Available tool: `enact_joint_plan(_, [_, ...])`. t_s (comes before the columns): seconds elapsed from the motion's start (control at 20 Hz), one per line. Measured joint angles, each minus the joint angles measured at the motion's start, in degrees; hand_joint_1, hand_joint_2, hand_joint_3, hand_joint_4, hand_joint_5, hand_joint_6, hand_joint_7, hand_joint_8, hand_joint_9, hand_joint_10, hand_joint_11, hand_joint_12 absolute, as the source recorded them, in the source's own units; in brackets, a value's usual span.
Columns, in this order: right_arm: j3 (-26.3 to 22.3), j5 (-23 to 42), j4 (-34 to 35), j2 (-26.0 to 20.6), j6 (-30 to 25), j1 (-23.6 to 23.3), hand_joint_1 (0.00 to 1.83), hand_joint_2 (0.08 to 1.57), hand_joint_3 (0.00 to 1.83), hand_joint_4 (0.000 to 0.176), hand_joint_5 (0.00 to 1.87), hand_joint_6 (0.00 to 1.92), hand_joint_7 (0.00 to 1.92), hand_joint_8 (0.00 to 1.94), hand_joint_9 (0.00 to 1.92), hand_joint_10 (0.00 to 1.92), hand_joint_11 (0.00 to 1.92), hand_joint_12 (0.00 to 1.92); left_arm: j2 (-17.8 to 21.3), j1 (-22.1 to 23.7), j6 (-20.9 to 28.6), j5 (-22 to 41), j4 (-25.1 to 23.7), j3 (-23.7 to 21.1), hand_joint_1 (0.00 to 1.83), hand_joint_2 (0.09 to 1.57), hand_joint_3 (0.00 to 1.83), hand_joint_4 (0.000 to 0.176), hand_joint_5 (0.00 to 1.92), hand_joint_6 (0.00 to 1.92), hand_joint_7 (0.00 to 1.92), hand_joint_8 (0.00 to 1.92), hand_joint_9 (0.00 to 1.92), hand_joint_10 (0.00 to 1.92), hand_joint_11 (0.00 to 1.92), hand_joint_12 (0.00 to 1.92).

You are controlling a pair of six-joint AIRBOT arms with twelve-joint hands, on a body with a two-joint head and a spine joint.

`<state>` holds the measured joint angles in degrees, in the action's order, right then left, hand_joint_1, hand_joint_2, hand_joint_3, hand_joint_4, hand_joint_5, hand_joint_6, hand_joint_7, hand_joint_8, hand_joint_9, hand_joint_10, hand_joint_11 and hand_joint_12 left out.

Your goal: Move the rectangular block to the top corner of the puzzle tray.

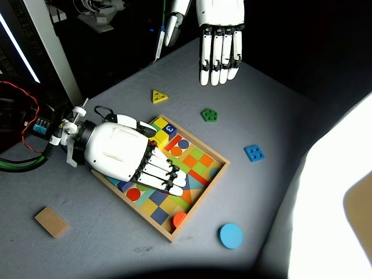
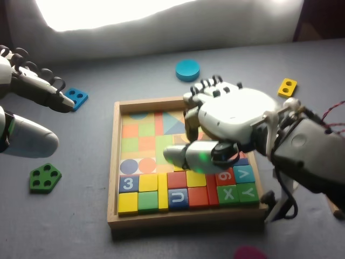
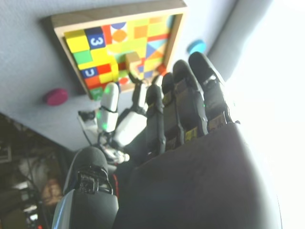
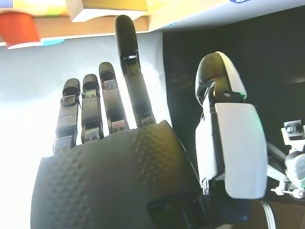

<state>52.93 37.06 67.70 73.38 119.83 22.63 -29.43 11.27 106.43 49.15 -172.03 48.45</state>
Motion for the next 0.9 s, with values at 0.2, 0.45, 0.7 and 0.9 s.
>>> enact_joint_plan(0.2, [-0.7, 1.1, 0.2, -0.8, 0.1, -0.3, 0.00, 1.19, 0.00, 0.000, 0.55, 0.80, 0.12, 0.00, 0.00, 0.00, 0.00, 0.00, 0.0, 0.0, 0.0, 0.0, 0.0, 0.0, 0.00, 1.21, 0.00, 0.002, 0.27, 0.00, 0.26, 0.00, 0.27, 0.00, 0.00, 0.72])
enact_joint_plan(0.45, [-0.7, 0.9, 0.0, -0.5, -0.2, 0.1, 0.00, 1.20, 0.00, 0.000, 0.55, 0.80, 0.07, 0.00, 0.00, 0.00, 0.00, 0.00, 0.0, 0.0, 0.0, 0.0, 0.0, 0.0, 0.00, 1.21, 0.00, 0.006, 0.26, 0.00, 0.25, 0.00, 0.27, 0.00, 0.00, 0.74])
enact_joint_plan(0.7, [-2.1, 1.9, -0.4, -0.8, -0.4, 0.2, 0.00, 1.20, 0.00, 0.000, 0.55, 0.81, 0.07, 0.00, 0.00, 0.00, 0.00, 0.00, 0.0, 0.0, 0.0, 0.0, 0.0, 0.0, 0.00, 1.21, 0.00, 0.000, 0.30, 0.01, 0.27, 0.01, 0.29, 0.01, 0.00, 0.77])
enact_joint_plan(0.9, [-0.8, 2.1, 0.3, 0.1, -0.5, 1.5, 0.00, 1.18, 0.00, 0.000, 0.56, 0.75, 0.05, 0.00, 0.00, 0.00, 0.00, 0.00, 0.0, 0.0, 0.0, 0.0, 0.0, 0.0, 0.00, 1.20, 0.00, 0.014, 0.29, 0.01, 0.28, 0.00, 0.28, 0.00, 0.00, 0.72])
